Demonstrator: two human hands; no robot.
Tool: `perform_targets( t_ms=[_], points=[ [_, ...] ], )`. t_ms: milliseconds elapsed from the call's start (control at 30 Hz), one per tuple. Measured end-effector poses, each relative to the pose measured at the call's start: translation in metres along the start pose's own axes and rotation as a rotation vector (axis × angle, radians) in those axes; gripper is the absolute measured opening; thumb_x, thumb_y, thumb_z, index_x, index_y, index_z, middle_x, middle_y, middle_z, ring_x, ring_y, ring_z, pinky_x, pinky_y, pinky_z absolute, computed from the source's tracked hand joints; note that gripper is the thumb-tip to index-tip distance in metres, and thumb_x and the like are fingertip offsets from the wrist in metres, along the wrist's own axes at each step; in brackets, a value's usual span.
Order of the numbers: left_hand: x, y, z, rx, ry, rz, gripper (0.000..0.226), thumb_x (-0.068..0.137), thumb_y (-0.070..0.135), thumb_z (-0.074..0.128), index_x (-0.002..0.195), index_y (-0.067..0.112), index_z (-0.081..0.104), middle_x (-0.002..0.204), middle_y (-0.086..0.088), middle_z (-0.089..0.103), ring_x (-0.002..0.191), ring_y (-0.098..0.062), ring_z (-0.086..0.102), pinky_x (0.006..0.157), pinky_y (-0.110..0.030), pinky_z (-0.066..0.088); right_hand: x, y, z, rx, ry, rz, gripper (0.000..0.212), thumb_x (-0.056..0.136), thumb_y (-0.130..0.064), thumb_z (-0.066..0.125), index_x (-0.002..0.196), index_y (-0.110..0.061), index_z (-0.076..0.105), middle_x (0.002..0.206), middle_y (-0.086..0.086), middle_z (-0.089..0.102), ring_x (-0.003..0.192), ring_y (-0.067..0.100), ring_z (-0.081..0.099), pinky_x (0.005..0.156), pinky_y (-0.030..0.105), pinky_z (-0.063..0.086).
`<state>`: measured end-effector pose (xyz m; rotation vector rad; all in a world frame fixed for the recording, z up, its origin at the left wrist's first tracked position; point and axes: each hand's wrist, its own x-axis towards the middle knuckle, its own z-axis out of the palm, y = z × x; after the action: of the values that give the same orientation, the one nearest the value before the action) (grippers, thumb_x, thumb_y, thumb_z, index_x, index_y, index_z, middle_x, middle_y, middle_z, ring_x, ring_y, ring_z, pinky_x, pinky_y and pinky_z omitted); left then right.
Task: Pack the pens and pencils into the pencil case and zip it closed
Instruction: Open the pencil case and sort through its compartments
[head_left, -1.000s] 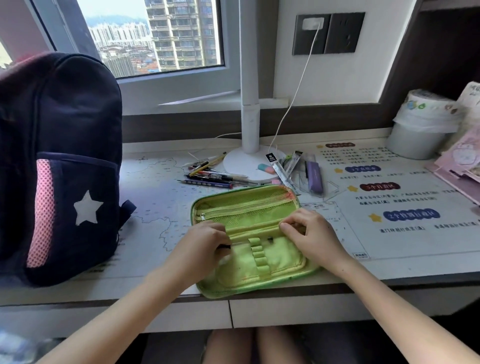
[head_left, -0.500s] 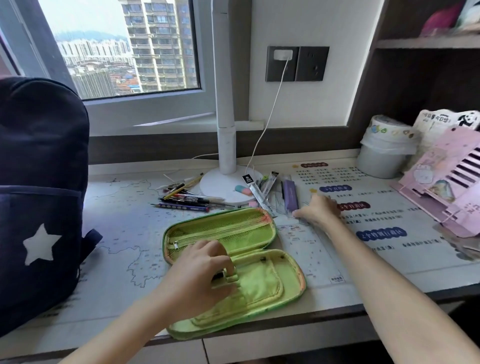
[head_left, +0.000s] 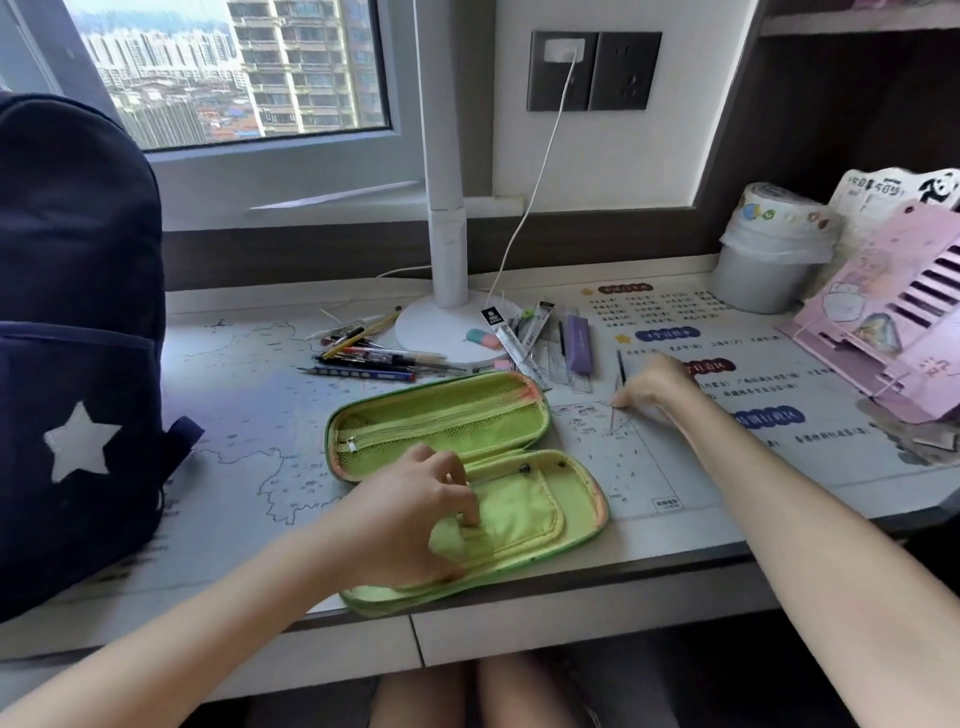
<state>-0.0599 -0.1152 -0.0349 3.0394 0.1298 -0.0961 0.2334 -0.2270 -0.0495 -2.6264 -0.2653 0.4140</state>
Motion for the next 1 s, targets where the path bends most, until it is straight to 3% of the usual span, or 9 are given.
perform_targets(
  t_ms=[133,200,333,467,633,700,800,933,1000],
  points=[
    [0.004,0.006,-0.003,0.146,-0.089,0.016,0.047,0.077,0.049,0.063,0.119,0.033,0.050,0.125,0.002,0.043,0.114,-0.019,0.035,0.090,-0.037,0.048,-0.013,0.019,-0.001,0.238,0.032,-0.031,0.050,0.071,-0.009,0.079,0.114,-0.001,0.056,0.074,0.011,0.066,0.052,0.017,0.054,0.041,0.024,0.040],
    [0.006,0.007,-0.004,0.215,-0.118,0.041,0.051,0.078,0.046,0.062,0.123,0.028,0.047,0.125,-0.001,0.043,0.112,-0.021,0.037,0.088,-0.037,0.049,-0.016,0.029,-0.001,0.344,0.031,-0.060,0.055,0.071,-0.008,0.079,0.119,-0.002,0.053,0.068,0.008,0.062,0.045,0.012,0.047,0.036,0.022,0.033],
    [0.007,0.009,-0.007,0.277,-0.146,0.065,0.055,0.079,0.043,0.060,0.125,0.020,0.042,0.118,-0.004,0.048,0.103,-0.021,0.041,0.081,-0.033,0.049,-0.012,0.038,-0.003,0.435,0.081,-0.130,0.047,0.073,-0.013,0.077,0.116,-0.003,0.059,0.101,0.009,0.067,0.051,0.012,0.046,0.043,0.022,0.036],
    [0.002,0.007,-0.013,0.148,-0.131,0.053,0.046,0.084,0.031,0.056,0.125,0.016,0.042,0.113,-0.002,0.056,0.097,-0.019,0.051,0.077,-0.029,0.048,-0.007,0.041,-0.012,0.441,0.081,-0.178,0.024,0.088,-0.013,0.062,0.106,0.001,0.065,0.077,0.011,0.066,0.053,0.017,0.050,0.045,0.025,0.039],
    [-0.002,-0.020,-0.013,-0.181,0.118,-0.060,0.032,0.093,0.020,0.047,0.124,0.013,0.047,0.112,-0.004,0.064,0.095,-0.021,0.060,0.082,-0.035,0.050,-0.020,0.038,-0.024,0.044,0.408,-0.265,0.021,0.092,-0.006,0.049,0.105,0.001,0.064,0.098,0.020,0.069,0.086,0.034,0.063,0.068,0.034,0.047],
    [-0.002,-0.029,-0.008,-0.303,0.221,-0.157,0.033,0.093,0.022,0.050,0.124,0.012,0.050,0.111,-0.003,0.065,0.095,-0.019,0.061,0.082,-0.030,0.049,-0.037,0.034,-0.032,-0.069,0.621,-0.429,0.019,0.092,-0.009,0.049,0.104,-0.004,0.063,0.088,0.020,0.070,0.076,0.036,0.063,0.060,0.032,0.041],
    [0.003,-0.033,-0.003,-0.500,0.316,-0.294,0.028,0.089,0.028,0.055,0.114,0.016,0.057,0.094,0.005,0.064,0.078,-0.006,0.058,0.063,-0.015,0.044,-0.078,0.027,-0.041,0.006,0.767,-0.807,0.014,0.090,-0.018,0.055,0.092,-0.010,0.066,0.067,0.013,0.068,0.058,0.030,0.060,0.050,0.027,0.036],
    [0.011,-0.037,-0.002,-0.735,0.368,-0.428,0.024,0.084,0.033,0.060,0.102,0.017,0.060,0.091,0.004,0.063,0.083,-0.012,0.059,0.067,-0.023,0.051,-0.140,0.017,-0.020,-0.136,0.743,-1.356,0.012,0.084,-0.019,0.063,0.074,-0.015,0.069,0.046,-0.001,0.051,0.041,0.013,0.043,0.039,0.019,0.034],
    [0.014,-0.035,-0.003,-0.763,0.405,-0.472,0.024,0.083,0.033,0.062,0.102,0.019,0.059,0.088,0.006,0.060,0.082,-0.011,0.057,0.068,-0.022,0.049,-0.150,0.017,0.002,-0.179,0.680,-1.509,0.007,0.079,-0.015,0.068,0.073,-0.015,0.071,0.046,-0.001,0.056,0.042,0.013,0.048,0.042,0.018,0.038]
  ],
)
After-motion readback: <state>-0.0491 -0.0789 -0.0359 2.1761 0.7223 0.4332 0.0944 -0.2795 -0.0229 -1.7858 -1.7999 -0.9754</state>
